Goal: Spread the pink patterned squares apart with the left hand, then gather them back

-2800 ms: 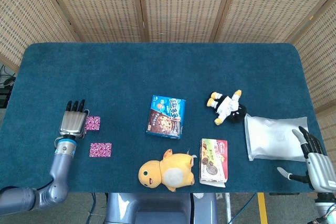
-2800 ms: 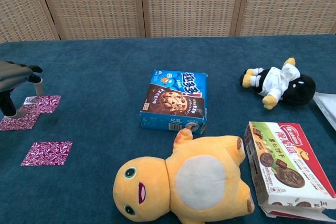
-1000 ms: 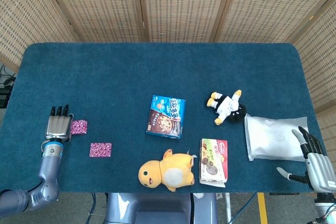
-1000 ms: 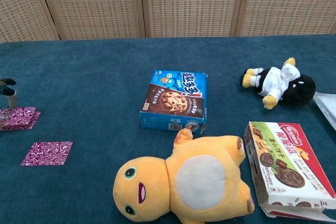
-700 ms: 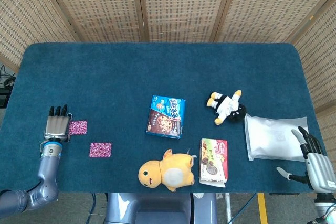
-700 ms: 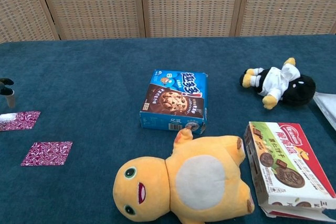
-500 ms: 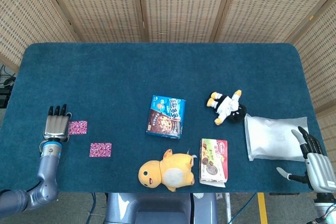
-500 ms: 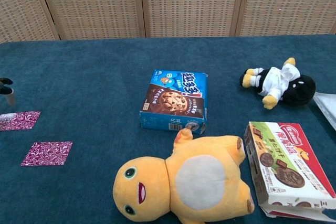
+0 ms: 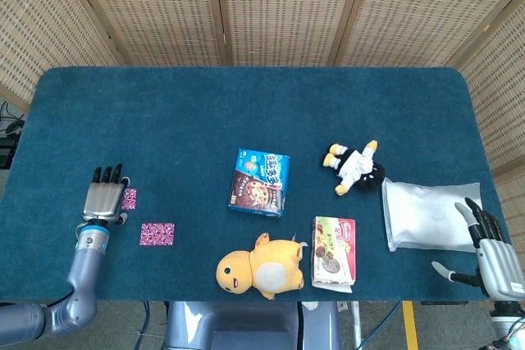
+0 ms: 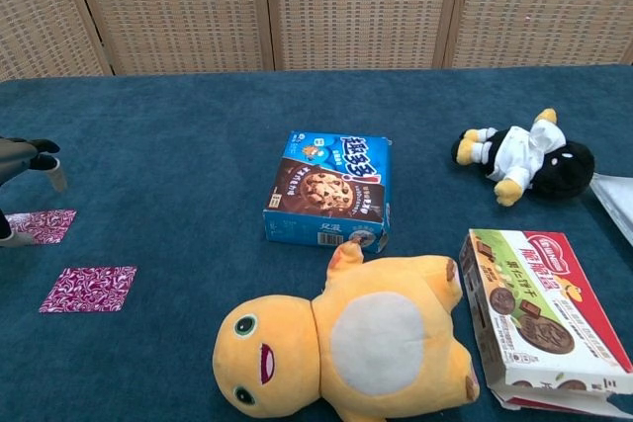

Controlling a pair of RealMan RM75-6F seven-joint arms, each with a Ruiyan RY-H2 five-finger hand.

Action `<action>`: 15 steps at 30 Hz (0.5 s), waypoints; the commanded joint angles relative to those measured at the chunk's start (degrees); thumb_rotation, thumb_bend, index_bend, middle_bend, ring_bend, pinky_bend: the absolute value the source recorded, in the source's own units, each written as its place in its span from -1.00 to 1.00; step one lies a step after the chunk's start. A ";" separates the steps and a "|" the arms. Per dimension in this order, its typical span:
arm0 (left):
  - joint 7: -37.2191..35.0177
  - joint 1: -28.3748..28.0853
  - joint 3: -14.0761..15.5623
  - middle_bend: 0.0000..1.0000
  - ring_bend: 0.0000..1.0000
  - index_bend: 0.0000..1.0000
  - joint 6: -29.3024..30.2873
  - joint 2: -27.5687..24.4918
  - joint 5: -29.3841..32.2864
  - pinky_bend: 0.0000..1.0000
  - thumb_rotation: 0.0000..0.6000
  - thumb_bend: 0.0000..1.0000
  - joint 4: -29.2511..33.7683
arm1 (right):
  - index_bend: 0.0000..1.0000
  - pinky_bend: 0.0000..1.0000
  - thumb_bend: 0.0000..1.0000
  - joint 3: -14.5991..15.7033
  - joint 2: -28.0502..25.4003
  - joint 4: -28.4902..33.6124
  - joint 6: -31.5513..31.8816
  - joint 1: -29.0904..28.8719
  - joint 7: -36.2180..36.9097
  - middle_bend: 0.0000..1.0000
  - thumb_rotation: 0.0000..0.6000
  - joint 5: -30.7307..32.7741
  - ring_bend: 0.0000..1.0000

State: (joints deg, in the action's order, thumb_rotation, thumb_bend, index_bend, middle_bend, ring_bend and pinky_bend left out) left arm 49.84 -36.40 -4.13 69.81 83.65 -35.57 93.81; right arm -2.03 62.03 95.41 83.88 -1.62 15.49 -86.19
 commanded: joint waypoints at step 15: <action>1.52 6.19 5.97 -1.00 -1.00 -0.50 14.85 4.40 -11.18 -1.00 1.00 -0.49 12.27 | -0.91 -1.00 -0.79 0.14 -0.37 0.03 0.44 0.14 1.07 -1.00 1.00 -0.65 -1.00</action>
State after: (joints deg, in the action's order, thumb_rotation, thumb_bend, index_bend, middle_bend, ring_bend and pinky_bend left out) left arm 51.33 -31.19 1.00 83.42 87.99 -45.40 105.10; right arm -1.89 61.66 95.45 84.31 -1.48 16.56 -86.83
